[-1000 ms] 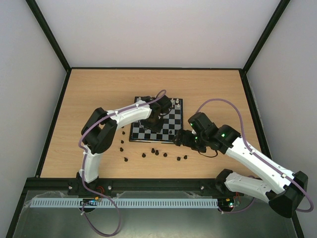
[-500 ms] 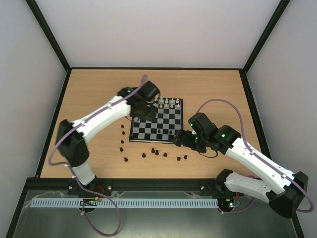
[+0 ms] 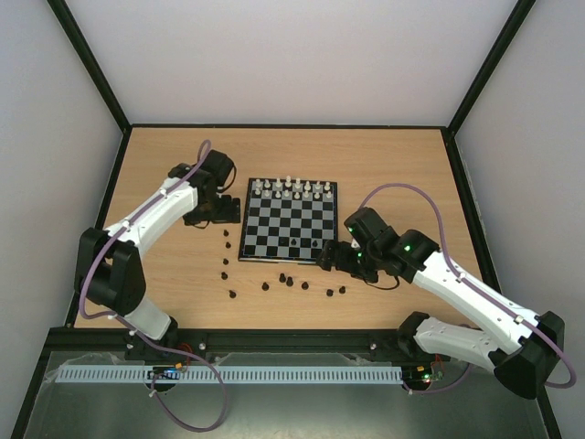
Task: Set up the chess pieces on the board
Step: Pick up the chess piece at the center of the board.
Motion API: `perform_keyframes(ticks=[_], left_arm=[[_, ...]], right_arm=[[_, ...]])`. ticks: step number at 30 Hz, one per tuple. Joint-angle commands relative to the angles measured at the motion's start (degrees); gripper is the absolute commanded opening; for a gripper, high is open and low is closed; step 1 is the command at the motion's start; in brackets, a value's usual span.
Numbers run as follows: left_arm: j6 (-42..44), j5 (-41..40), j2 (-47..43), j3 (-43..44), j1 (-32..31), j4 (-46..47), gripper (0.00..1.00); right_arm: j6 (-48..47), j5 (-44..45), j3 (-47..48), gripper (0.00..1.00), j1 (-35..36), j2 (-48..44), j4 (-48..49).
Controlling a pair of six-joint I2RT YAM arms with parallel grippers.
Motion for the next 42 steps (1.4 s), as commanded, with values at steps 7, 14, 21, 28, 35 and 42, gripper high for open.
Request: perform_keyframes(ticks=[7, 14, 21, 28, 35, 42], left_arm=[[1.5, 0.7, 5.6, -2.8, 1.3, 6.7, 0.93], [1.3, -0.3, 8.0, -3.4, 1.3, 8.7, 0.7], [1.5, -0.3, 10.9, -4.0, 1.5, 10.6, 0.56], [1.9, 0.6, 13.2, -3.6, 1.5, 11.7, 0.46], [2.2, 1.2, 14.4, -3.4, 1.4, 11.9, 0.32], [2.2, 1.2, 14.6, -3.8, 1.5, 12.1, 0.22]], right_arm=[[-0.2, -0.8, -0.2, 0.98, 0.3, 0.7, -0.7], [-0.5, -1.0, 0.3, 0.99, 0.3, 1.9, -0.1], [-0.6, -1.2, 0.2, 0.99, 0.3, 2.4, 0.3], [-0.5, -1.2, -0.5, 0.99, 0.4, 2.2, 0.5], [-0.1, -1.3, -1.5, 0.99, 0.3, 1.9, 0.8], [0.0, -1.4, -2.1, 0.98, 0.3, 1.9, 1.2]])
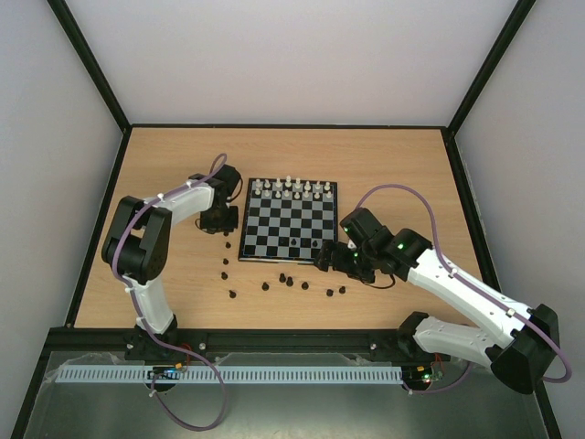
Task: Set up the chess pieces on the board
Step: Pick up the chess piece at the center of the board.
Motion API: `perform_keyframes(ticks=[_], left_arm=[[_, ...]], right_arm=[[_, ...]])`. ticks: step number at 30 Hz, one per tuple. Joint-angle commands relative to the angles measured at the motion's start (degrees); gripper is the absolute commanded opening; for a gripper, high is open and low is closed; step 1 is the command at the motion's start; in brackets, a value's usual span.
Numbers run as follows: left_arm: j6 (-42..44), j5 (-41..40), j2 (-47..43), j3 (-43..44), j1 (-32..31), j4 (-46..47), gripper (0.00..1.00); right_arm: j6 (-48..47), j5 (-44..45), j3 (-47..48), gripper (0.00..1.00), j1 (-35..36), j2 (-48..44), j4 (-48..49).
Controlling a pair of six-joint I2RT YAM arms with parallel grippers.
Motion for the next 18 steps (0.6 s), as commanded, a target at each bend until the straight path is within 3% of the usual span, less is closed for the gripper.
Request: perform_keyframes(ticks=[1, 7, 18], left_arm=[[0.2, 0.2, 0.8, -0.5, 0.3, -0.2, 0.19], [0.4, -0.1, 0.3, -0.5, 0.0, -1.4, 0.09], [1.6, 1.5, -7.9, 8.5, -5.2, -14.4, 0.08]], right_arm=[[0.2, -0.9, -1.0, 0.98, 0.4, -0.1, -0.8], [0.2, -1.0, -1.2, 0.99, 0.3, -0.2, -0.6], [0.4, -0.7, -1.0, 0.98, 0.4, -1.0, -1.1]])
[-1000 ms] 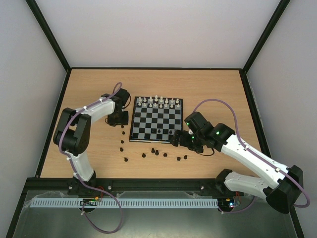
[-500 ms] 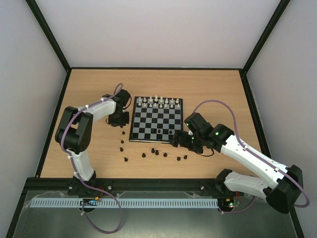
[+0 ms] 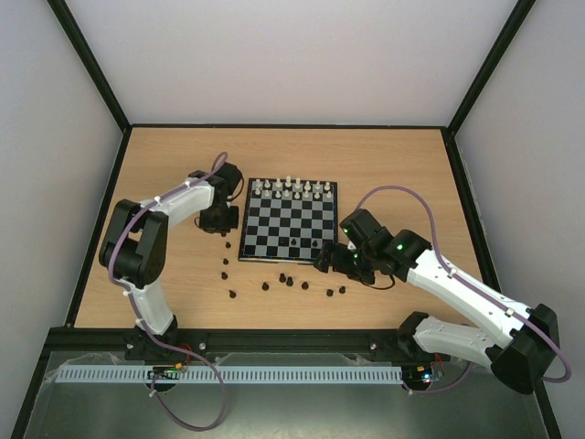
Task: Set up the chess pieces on the board
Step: Pick up the chess piece at the center of the board, then place the chess piece on the chessboard.
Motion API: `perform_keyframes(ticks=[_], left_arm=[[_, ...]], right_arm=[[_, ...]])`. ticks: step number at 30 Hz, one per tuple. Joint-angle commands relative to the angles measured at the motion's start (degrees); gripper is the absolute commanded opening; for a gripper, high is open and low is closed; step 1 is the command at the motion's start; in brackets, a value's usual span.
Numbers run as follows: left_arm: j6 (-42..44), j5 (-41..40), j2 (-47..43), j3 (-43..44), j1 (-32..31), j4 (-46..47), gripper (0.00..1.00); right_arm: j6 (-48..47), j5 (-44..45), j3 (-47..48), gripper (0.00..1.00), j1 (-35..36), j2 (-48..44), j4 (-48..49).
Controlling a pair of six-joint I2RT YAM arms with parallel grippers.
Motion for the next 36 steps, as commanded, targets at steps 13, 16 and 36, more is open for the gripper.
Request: perform_keyframes(ticks=[13, 16, 36], left_arm=[[-3.6, 3.7, -1.8, 12.9, -16.1, -10.4, 0.1], [-4.4, 3.2, 0.0, 13.1, -17.9, -9.1, 0.1], [-4.1, 2.0, 9.0, 13.1, -18.8, -2.5, 0.09]], right_arm=[[1.8, 0.5, 0.5, 0.99, 0.3, -4.0, -3.6], [2.1, 0.7, 0.7, 0.98, 0.3, -5.0, -4.5], [3.0, 1.7, 0.0, 0.99, 0.4, -7.2, -6.3]])
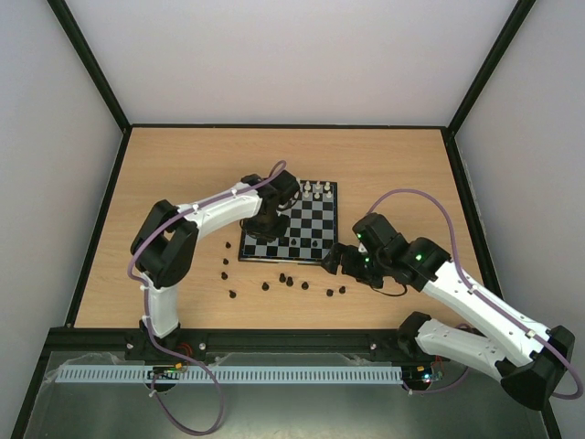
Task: Set up the chess pieces on the board
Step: Place the chess piece on the chessboard.
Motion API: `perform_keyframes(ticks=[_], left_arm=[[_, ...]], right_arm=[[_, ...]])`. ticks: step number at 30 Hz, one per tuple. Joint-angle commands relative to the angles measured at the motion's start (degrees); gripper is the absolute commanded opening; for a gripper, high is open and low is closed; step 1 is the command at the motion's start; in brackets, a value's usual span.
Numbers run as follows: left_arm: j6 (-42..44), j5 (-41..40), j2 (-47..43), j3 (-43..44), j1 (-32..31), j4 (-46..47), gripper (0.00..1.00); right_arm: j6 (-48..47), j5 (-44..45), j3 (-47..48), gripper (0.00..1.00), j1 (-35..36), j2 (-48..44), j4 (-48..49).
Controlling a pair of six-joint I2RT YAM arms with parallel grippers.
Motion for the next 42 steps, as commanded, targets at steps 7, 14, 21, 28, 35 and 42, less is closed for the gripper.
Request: perform_keyframes(ticks=[7, 14, 21, 28, 35, 42], left_arm=[[0.1, -0.6, 2.8, 1.0, -0.3, 1.1, 0.1], [0.2, -0.7, 3.4, 0.5, -0.3, 2.1, 0.1], [0.4, -1.1, 4.1, 0.6, -0.3, 2.4, 0.12], [0.5, -1.3, 4.2, 1.2, -0.3, 2.6, 0.13], [0.4, -1.3, 2.0, 1.7, -0.3, 2.0, 0.29], [0.0, -2.4, -5.1, 4.8, -0.3, -2.1, 0.39]], right_arm=[[0.1, 0.4, -0.2, 0.99, 0.3, 0.8, -2.4], [0.1, 0.4, -0.7, 0.98, 0.3, 0.8, -2.3], [0.2, 0.5, -1.2, 0.99, 0.3, 0.5, -2.2], [0.2, 0.5, -1.4, 0.99, 0.3, 0.6, -2.1], [0.0, 0.7, -0.7, 0.99, 0.4, 0.8, -2.6], [0.0, 1.3, 0.4, 0.99, 0.3, 0.7, -3.8]])
